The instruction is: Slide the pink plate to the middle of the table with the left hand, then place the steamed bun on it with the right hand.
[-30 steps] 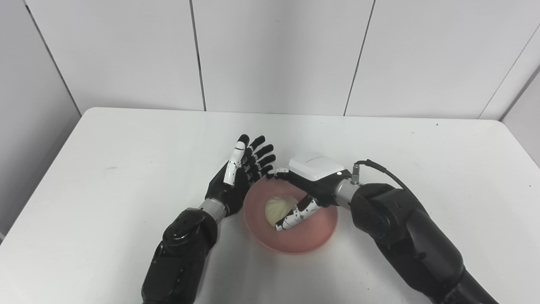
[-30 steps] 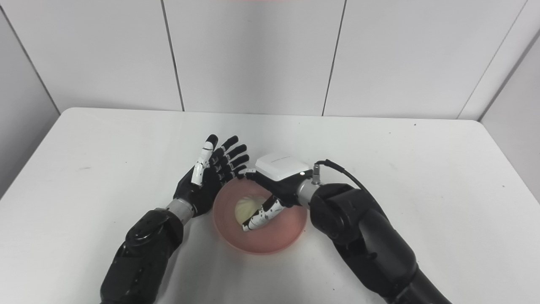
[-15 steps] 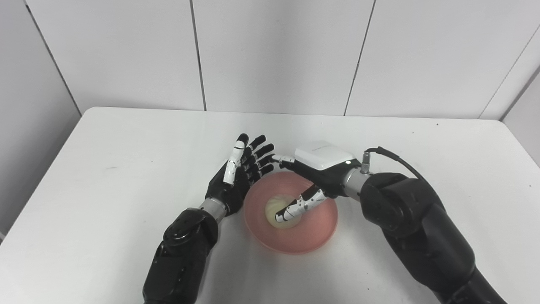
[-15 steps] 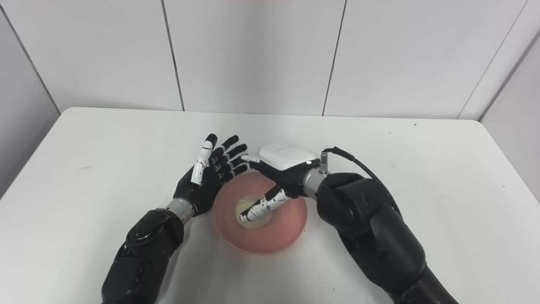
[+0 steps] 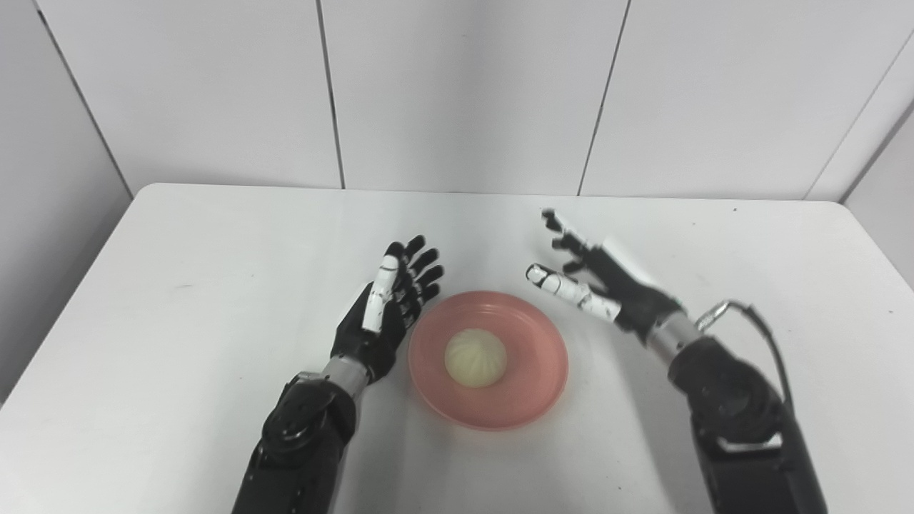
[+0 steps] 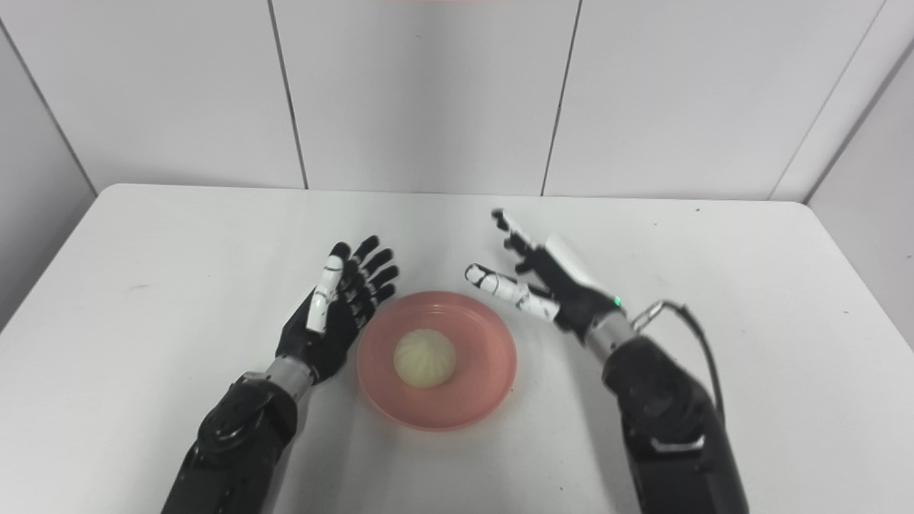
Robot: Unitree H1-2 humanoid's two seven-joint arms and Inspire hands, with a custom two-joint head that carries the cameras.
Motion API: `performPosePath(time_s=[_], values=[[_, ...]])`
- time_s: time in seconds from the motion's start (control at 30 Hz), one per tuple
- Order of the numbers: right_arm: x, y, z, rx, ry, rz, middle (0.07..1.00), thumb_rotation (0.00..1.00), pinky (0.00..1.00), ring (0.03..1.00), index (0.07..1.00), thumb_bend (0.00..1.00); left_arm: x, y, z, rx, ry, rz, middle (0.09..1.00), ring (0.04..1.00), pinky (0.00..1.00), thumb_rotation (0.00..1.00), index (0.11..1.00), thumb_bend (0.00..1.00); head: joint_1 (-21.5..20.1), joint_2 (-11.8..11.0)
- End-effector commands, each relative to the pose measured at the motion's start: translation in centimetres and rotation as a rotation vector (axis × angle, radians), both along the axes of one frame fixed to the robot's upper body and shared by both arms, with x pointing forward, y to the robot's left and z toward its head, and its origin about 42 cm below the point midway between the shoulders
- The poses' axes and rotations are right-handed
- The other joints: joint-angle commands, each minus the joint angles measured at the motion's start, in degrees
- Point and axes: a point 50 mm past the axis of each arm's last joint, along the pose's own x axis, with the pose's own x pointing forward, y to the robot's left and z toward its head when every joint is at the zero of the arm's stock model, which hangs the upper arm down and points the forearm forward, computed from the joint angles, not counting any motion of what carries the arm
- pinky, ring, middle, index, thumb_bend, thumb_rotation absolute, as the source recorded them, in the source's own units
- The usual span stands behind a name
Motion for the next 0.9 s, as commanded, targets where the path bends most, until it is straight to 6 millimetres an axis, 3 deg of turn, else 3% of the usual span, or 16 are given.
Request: performPosePath(time_s=[0.0, 0.2, 0.27, 0.3, 0.43, 0.87], values=[[0.4, 0.8, 0.7, 0.051, -0.099, -0.007, 1.0, 1.0, 0.88, 0.979, 1.0, 0.86, -1.1, 1.7, -2.2, 0.046, 0.066, 0.06, 0.999, 0.994, 1.0, 1.0, 1.0, 0.55, 0.02, -0.34], [-0.6, 1.3, -4.5, 0.281, -0.113, -0.062, 1.0, 1.0, 0.94, 0.988, 1.0, 0.71, -2.0, 3.2, -3.3, 0.081, 0.051, 0.092, 1.0, 0.996, 1.0, 1.0, 1.0, 0.55, 0.66, -2.04], [-0.9, 1.3, -6.0, 0.383, -0.109, -0.067, 1.0, 1.0, 0.97, 0.999, 1.0, 0.54, -2.2, 3.5, -3.6, 0.083, 0.054, 0.1, 1.0, 0.995, 1.0, 1.0, 1.0, 0.55, 0.8, -2.03], [-1.0, 1.3, -6.5, 0.424, -0.102, -0.07, 1.0, 1.0, 0.98, 0.999, 1.0, 0.52, -2.3, 3.6, -3.7, 0.084, 0.058, 0.104, 1.0, 0.995, 1.0, 1.0, 1.0, 0.55, 1.05, -1.69], [-0.9, 1.3, -6.9, 0.513, -0.091, -0.09, 1.0, 1.0, 1.0, 1.0, 1.0, 0.37, -2.8, 3.9, -4.0, 0.087, 0.06, 0.114, 1.0, 0.993, 1.0, 1.0, 1.0, 0.55, 1.47, -0.54], [-0.2, 0.9, -7.7, 0.583, -0.048, -0.13, 0.996, 1.0, 1.0, 0.982, 1.0, 0.29, -3.1, 4.1, -3.9, 0.11, 0.068, 0.125, 0.997, 0.989, 1.0, 1.0, 1.0, 0.56, 2.21, 1.5]])
